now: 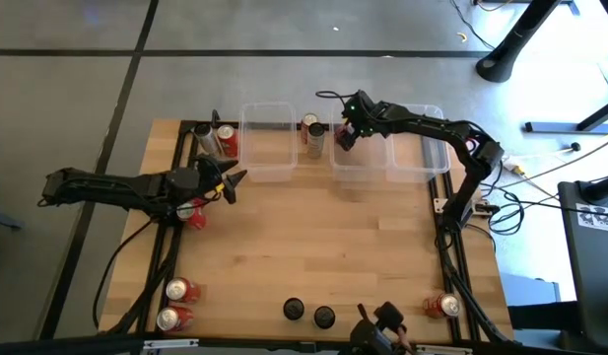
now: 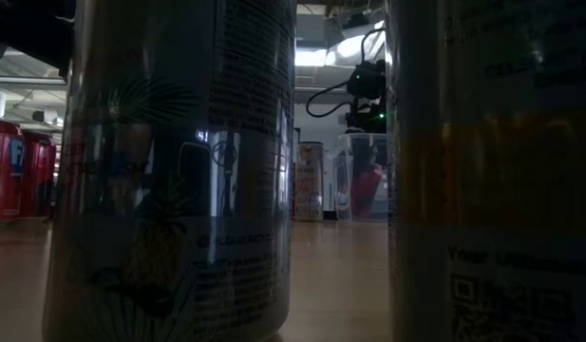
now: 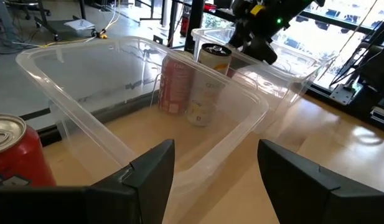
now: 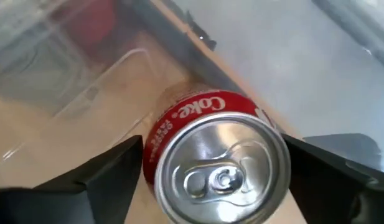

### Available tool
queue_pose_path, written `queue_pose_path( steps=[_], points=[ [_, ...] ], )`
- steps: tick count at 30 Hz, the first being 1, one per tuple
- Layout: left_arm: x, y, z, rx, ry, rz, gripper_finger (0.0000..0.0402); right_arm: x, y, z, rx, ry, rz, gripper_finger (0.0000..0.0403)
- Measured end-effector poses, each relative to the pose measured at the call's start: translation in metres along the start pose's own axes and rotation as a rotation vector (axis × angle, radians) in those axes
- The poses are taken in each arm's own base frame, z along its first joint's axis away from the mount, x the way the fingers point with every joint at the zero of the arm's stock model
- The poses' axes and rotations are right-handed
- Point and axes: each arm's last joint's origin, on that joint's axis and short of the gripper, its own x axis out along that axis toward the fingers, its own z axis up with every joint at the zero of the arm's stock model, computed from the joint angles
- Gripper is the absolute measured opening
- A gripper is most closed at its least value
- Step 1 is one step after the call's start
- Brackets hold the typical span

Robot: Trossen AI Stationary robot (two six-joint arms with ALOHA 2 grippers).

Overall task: Sort soda cans
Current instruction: Put the middle right red soda can into the center transparent bin, then put the bottom red soda can into the center transparent bin

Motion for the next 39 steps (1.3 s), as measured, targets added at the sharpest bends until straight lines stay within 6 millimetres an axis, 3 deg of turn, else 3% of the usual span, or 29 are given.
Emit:
queue_pose_path(
  steps=[5, 11, 15, 19, 23, 31, 39],
  points=[
    [0.0, 0.0, 0.0, -0.002, -0.002, -0.001, 0.0221, 0.0, -0.001, 0.001, 0.003, -0.011, -0.033, 0.0389],
    [0.0, 0.0, 0.0, -0.006, -0.002, -0.001, 0.0221, 0.0, -0.001, 0.005, 0.007, -0.05, -0.037, 0.0387],
    [0.0, 0.0, 0.0, -0.006, -0.002, -0.001, 0.0221, -0.012, -0.003, 0.002, -0.022, -0.029, -0.037, 0.0381],
    [0.0, 0.0, 0.0, -0.009, -0.002, -0.001, 0.0221, -0.047, -0.002, -0.002, -0.06, -0.023, -0.029, 0.0378],
    [0.0, 0.0, 0.0, -0.01, -0.002, -0.001, 0.0221, -0.099, 0.005, -0.014, -0.107, -0.021, 0.001, 0.0378],
    [0.0, 0.0, 0.0, -0.033, -0.003, -0.002, 0.0221, -0.193, 0.031, -0.067, -0.178, 0.048, 0.117, 0.0378],
    [0.0, -0.001, 0.004, -0.054, -0.032, -0.015, 0.0221, -0.246, 0.048, -0.118, -0.185, 0.147, 0.237, 0.0379]
  ],
)
